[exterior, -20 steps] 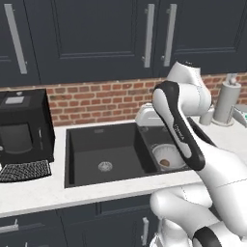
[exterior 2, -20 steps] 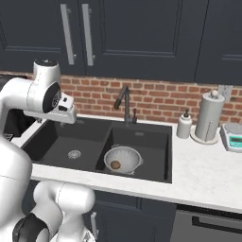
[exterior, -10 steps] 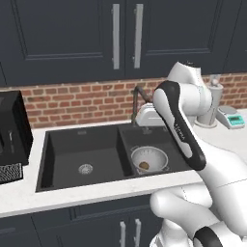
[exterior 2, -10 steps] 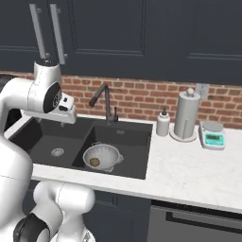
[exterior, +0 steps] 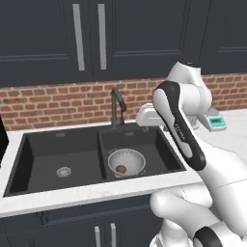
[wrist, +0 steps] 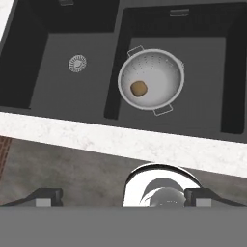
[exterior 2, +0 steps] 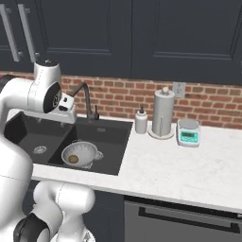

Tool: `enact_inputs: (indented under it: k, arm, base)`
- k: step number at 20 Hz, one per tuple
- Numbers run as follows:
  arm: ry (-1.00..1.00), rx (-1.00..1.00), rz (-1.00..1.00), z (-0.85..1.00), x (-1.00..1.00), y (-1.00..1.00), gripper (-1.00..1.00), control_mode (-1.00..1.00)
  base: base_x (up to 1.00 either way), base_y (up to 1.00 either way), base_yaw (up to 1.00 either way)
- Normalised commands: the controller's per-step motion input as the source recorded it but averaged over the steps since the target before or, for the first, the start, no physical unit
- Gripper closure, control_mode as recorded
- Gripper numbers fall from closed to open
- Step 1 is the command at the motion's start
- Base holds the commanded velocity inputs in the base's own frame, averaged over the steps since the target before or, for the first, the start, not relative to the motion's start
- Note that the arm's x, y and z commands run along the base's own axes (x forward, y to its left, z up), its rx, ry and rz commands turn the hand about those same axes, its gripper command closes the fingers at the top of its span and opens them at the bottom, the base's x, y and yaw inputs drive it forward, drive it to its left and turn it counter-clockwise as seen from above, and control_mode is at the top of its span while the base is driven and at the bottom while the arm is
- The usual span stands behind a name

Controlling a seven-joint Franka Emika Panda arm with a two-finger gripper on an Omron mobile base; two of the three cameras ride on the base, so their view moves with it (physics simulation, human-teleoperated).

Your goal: Put the colander in the sink, put the kiwi in the colander, and turn on the sink faucet and pour water over the colander.

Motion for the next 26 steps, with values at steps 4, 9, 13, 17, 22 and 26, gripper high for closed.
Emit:
enact_inputs:
  k: [4, 9, 13, 17, 22, 26]
  arm:
    - [0.0, 0.0, 0.0, 0.0, 0.0, 0.0, -1.0, 1.0]
    - [0.0, 0.0, 0.0, 0.0, 0.0, 0.0, -1.0, 1.0]
    - [0.0, 0.0, 0.0, 0.0, 0.0, 0.0, -1.0, 1.0]
    - [0.0, 0.0, 0.0, 0.0, 0.0, 0.0, -1.0, 1.0]
    - [0.0, 0.0, 0.0, 0.0, 0.0, 0.0, -1.0, 1.0]
    - [0.0, 0.0, 0.0, -0.02, 0.19, -0.01, -1.0, -1.0]
  base:
    - [0.04, -0.43, 0.0]
    - [0.23, -0.24, 0.0]
    - [0.48, -0.05, 0.0]
    - [0.7, 0.0, 0.0]
    - [0.97, 0.0, 0.0]
    - [0.66, -0.06, 0.0]
